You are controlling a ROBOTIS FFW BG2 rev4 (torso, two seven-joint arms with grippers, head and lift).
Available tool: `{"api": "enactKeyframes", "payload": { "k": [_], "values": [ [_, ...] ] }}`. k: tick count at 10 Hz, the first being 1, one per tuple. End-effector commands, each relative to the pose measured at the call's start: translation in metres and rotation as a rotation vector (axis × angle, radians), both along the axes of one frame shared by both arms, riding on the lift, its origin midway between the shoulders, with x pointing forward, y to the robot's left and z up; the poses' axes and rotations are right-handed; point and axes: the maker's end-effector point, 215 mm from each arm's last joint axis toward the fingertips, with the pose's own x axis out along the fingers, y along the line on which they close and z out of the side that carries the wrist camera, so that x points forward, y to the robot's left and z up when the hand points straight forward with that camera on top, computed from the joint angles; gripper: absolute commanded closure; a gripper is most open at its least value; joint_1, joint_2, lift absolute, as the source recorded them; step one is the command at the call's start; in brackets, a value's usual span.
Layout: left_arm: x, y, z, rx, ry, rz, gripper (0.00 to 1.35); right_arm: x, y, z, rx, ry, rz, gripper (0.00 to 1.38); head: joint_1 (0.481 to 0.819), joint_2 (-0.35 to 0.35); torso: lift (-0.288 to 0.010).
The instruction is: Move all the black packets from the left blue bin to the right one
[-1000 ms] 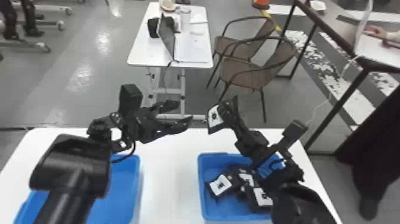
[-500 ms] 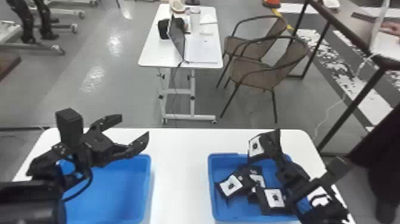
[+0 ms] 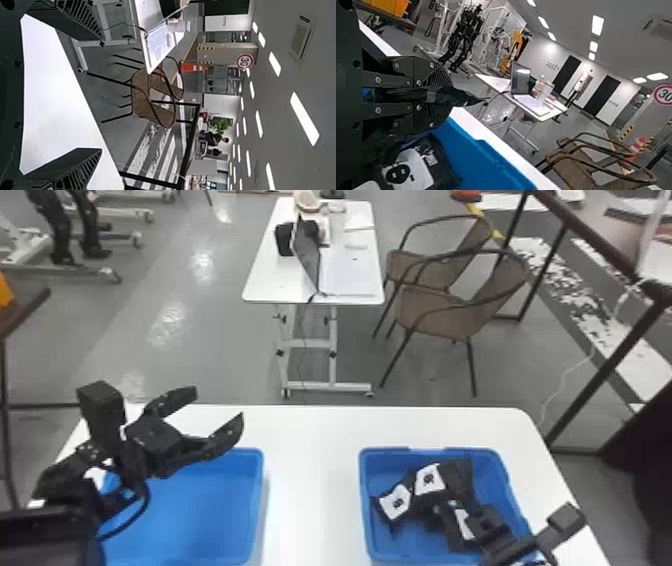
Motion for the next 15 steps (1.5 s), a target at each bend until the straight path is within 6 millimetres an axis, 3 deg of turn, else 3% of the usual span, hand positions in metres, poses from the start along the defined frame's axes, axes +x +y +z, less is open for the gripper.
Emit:
{"api": "enactKeyframes", "payload": {
  "k": [1, 3, 4, 5, 7, 8, 9, 10, 12, 14, 15],
  "values": [
    [0.003, -0.001, 0.005, 0.001, -0.01, -0.005, 0.0, -0.003, 0.0, -0.019, 0.022, 0.055, -0.004, 1.14, 0.695, -0.038, 0.0],
    [0.005, 0.001, 0.009, -0.004, -0.02, -0.002, 0.0, -0.004, -0.019, -0.023, -0.084, 0.077, -0.017, 0.45, 0.695, -0.04, 0.0],
    [0.005, 0.001, 0.01, -0.005, -0.021, 0.0, 0.0, -0.004, -0.041, -0.016, -0.193, 0.081, -0.046, 0.19, 0.695, -0.046, 0.0],
    [0.005, 0.002, 0.012, -0.006, -0.029, 0.0, 0.0, -0.003, -0.066, 0.0, -0.31, 0.063, -0.09, 0.07, 0.695, -0.061, 0.0],
    [0.004, 0.005, 0.021, -0.004, -0.059, 0.007, 0.0, -0.006, -0.096, 0.062, -0.561, -0.089, -0.14, 0.12, 0.695, -0.116, 0.0],
    [-0.002, 0.008, 0.02, 0.005, -0.064, 0.018, 0.0, -0.012, -0.095, 0.091, -0.703, -0.169, -0.122, 0.1, 0.695, -0.132, 0.0],
    [-0.012, 0.013, 0.016, 0.018, -0.07, 0.05, 0.0, -0.021, -0.081, 0.121, -0.824, -0.276, -0.112, 0.08, 0.695, -0.136, 0.0],
    [-0.026, 0.016, 0.01, 0.02, -0.067, 0.094, 0.0, -0.031, -0.067, 0.137, -0.909, -0.338, -0.092, 0.08, 0.695, -0.133, 0.0],
    [-0.051, 0.034, 0.01, 0.09, -0.139, 0.131, 0.0, -0.063, -0.064, 0.146, -1.028, -0.39, -0.087, 0.09, 0.695, -0.099, 0.0],
    [-0.083, 0.044, 0.007, 0.121, -0.204, 0.177, 0.33, -0.097, -0.064, 0.132, -1.075, -0.364, -0.079, 0.09, 0.695, -0.082, 0.0],
    [-0.099, 0.046, -0.007, 0.103, -0.174, 0.199, 0.4, -0.109, -0.057, 0.125, -1.088, -0.352, -0.053, 0.09, 0.695, -0.078, 0.0]
  ]
}}
